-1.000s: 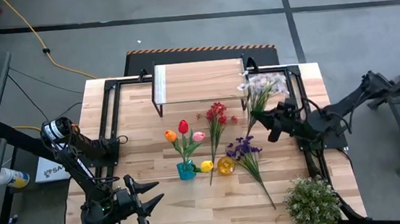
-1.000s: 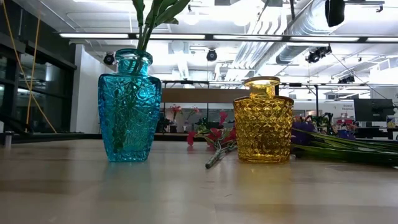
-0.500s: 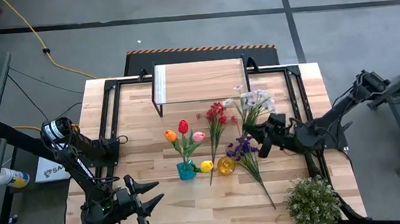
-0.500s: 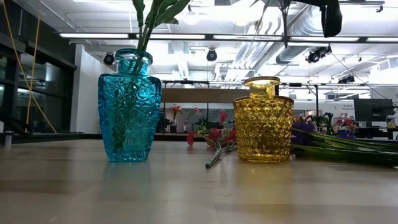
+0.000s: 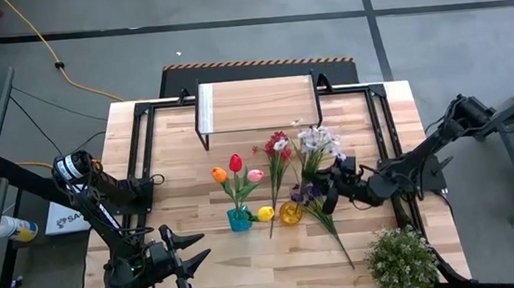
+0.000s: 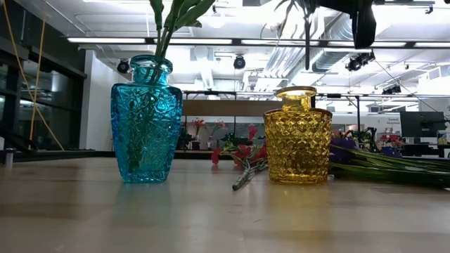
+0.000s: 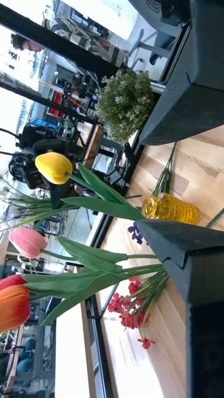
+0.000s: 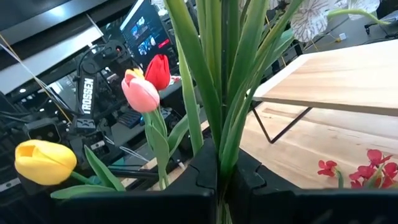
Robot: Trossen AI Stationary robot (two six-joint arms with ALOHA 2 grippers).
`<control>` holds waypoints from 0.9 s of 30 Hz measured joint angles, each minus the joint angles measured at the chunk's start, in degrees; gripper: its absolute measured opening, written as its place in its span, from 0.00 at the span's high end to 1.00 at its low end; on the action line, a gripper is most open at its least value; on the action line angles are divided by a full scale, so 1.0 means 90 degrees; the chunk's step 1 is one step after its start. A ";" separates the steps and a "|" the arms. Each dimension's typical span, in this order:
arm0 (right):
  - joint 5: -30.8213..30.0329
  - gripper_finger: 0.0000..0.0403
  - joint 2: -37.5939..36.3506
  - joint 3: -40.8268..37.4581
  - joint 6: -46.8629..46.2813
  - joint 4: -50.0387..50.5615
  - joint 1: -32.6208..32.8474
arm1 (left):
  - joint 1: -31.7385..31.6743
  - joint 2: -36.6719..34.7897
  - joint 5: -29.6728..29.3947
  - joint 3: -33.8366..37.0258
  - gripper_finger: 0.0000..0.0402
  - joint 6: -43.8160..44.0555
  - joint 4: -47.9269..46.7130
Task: Pick and place flowers into a vace then onto a shelf
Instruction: Put the white flowers into the yellow vase
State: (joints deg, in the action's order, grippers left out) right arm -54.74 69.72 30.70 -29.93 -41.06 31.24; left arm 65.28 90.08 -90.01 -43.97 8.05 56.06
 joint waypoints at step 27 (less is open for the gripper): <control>-0.0311 0.99 0.0818 0.0002 0.0193 -0.0373 0.0000 | 0.0000 0.0000 -0.0001 0.0000 0.41 0.0001 -0.0001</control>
State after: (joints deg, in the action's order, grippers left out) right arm -57.54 77.09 30.72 -28.20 -44.41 31.24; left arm 65.28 90.08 -90.02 -43.97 8.05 56.05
